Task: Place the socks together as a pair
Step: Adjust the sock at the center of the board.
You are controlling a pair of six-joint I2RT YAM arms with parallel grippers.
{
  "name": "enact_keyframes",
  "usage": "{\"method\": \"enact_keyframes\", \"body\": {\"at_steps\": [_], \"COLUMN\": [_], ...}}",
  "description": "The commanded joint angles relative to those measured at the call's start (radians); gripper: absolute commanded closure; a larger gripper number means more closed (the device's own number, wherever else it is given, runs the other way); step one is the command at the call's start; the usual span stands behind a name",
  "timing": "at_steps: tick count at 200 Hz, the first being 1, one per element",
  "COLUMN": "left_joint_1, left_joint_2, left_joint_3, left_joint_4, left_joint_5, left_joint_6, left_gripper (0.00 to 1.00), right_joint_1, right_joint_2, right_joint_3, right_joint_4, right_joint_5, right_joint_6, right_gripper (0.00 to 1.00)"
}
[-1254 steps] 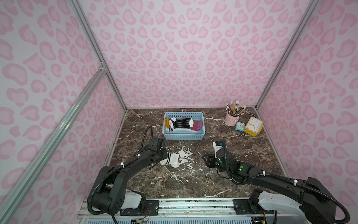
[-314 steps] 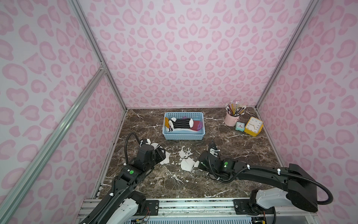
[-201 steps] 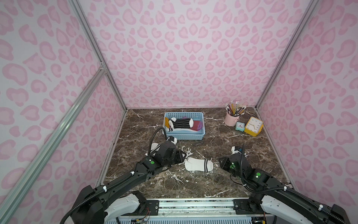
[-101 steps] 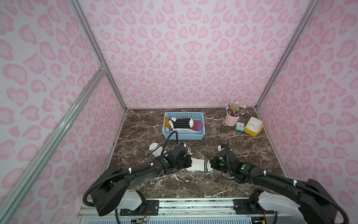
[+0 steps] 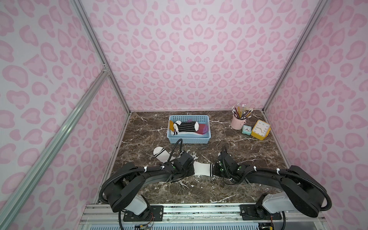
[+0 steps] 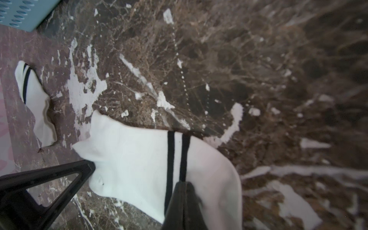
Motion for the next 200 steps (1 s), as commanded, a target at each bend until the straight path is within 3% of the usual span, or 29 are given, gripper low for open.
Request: {"method": "enact_keyframes", "body": {"at_steps": [1, 33, 102, 128, 166, 200], "left_joint_1": [0.006, 0.033, 0.036, 0.038, 0.081, 0.177], "left_joint_2": [0.011, -0.033, -0.261, -0.345, -0.277, -0.18], "left_joint_3": [-0.019, -0.046, -0.065, 0.026, 0.175, 0.194], "left_joint_4": [-0.02, -0.055, -0.209, -0.323, -0.503, -0.509], "left_joint_5": [-0.066, -0.1, -0.128, -0.207, -0.312, -0.315], "left_joint_6": [-0.015, -0.027, -0.039, 0.016, 0.121, 0.161], "left_gripper": [0.98, 0.97, 0.97, 0.88, 0.74, 0.66], "right_joint_1": [0.026, 0.059, 0.06, 0.059, 0.057, 0.025], "right_joint_2": [0.01, 0.017, 0.063, 0.054, -0.086, -0.295], "right_joint_3": [0.002, 0.017, 0.083, 0.134, 0.131, 0.032], "right_joint_4": [0.004, 0.01, 0.072, 0.053, -0.012, -0.089], "right_joint_5": [0.027, 0.048, 0.044, 0.044, 0.11, 0.184], "right_joint_6": [0.013, 0.023, -0.057, -0.119, -0.16, -0.138], "right_gripper": [0.97, 0.96, 0.93, 0.91, 0.89, 0.87]}}
